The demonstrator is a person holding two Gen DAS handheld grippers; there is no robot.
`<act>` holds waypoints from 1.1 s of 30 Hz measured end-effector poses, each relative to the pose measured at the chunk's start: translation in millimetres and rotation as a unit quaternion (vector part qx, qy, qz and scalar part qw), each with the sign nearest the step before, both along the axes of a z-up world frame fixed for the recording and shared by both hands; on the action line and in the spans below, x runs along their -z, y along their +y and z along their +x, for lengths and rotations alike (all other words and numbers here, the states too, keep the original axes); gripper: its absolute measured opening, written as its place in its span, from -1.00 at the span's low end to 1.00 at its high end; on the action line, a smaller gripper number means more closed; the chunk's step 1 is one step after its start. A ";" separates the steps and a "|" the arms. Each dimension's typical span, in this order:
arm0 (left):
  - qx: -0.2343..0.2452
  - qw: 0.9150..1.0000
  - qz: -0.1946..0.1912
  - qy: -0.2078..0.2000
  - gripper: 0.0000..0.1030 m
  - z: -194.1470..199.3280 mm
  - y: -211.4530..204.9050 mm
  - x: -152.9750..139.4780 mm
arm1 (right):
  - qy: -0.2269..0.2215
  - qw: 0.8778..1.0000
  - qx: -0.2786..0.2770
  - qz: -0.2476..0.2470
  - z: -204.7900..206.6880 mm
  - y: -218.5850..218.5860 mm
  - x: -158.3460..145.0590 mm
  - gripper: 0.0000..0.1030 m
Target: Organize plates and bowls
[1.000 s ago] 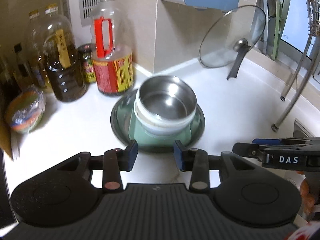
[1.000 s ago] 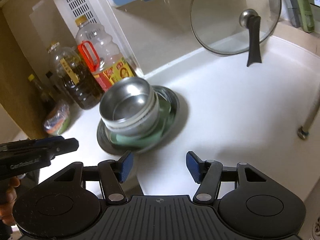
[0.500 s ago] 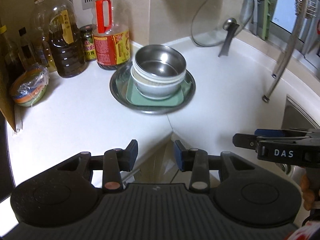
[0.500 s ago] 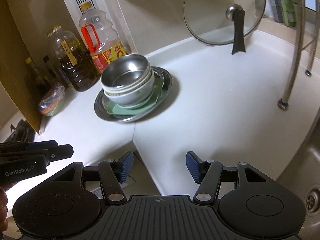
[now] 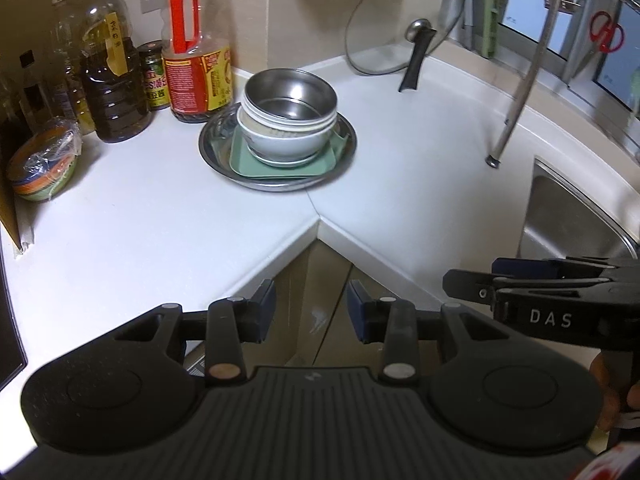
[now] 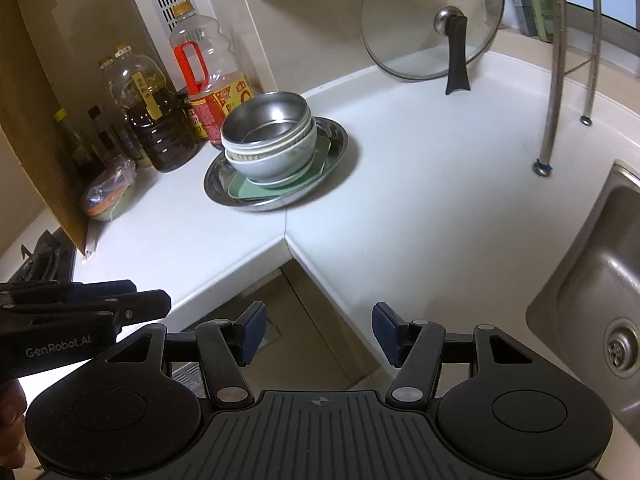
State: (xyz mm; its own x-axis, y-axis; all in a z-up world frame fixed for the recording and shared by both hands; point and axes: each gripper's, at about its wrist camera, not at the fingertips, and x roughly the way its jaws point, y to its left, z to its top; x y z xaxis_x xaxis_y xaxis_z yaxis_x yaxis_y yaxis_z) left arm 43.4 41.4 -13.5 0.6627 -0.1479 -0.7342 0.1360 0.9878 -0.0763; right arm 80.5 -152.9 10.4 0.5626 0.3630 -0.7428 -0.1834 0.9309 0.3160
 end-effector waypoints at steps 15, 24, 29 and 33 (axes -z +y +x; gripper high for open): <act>0.022 1.000 -0.003 -0.006 -0.31 -17.5 2.1 -1.3 | -0.007 1.000 0.011 -0.005 -25.4 8.1 -6.4 0.14; 0.020 1.000 -0.003 -0.009 -0.31 -24.2 5.2 -1.7 | -0.010 1.000 0.007 -0.004 -28.7 14.4 -8.2 0.14; 0.020 1.000 -0.003 -0.009 -0.31 -23.7 5.5 -1.6 | -0.010 1.000 0.006 -0.004 -30.0 14.7 -8.3 0.14; 0.020 1.000 -0.003 -0.011 -0.31 -26.0 6.7 -3.1 | -0.012 1.000 0.006 -0.003 -31.8 14.5 -8.9 0.14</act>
